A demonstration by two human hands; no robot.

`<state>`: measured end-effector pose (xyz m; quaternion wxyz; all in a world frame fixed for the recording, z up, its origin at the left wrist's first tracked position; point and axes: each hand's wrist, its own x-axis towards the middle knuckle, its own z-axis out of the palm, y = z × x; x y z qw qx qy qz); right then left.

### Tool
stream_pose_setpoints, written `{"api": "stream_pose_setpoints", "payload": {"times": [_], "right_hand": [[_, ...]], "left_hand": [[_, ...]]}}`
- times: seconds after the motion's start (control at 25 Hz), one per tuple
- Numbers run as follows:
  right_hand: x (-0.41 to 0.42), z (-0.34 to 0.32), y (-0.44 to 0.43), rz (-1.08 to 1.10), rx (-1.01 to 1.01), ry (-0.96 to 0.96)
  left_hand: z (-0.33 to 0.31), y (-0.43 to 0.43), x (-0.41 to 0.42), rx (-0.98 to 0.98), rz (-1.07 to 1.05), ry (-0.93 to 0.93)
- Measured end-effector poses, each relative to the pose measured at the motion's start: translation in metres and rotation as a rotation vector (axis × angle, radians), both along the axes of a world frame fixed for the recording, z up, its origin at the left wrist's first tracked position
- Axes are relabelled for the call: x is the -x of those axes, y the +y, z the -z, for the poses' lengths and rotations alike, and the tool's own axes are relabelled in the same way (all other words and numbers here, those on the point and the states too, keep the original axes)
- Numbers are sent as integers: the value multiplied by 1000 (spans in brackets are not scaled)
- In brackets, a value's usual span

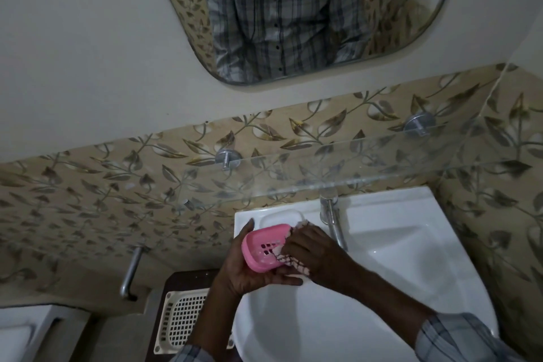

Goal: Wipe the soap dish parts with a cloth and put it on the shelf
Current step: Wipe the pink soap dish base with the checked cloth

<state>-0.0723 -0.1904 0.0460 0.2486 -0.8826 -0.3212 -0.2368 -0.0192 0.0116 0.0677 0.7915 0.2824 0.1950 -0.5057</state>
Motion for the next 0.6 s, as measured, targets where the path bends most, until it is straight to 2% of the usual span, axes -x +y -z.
{"api": "stream_pose_setpoints", "payload": {"times": [0.12,0.32,0.48,0.6], "right_hand": [[-1,6,-10,-108,91,-19],[-1,2,-3,46,-33,20],[15,10,14,-118,5,11],[-4,-2,-6,69,-113,16]], "left_hand": [[-2,7,10,-9,-18,-102],[-11,-1,9,-110,-68,-128],[-7,-7,9,-177,-106,-104],[-9,-17,12,-164,-138,-135]]}}
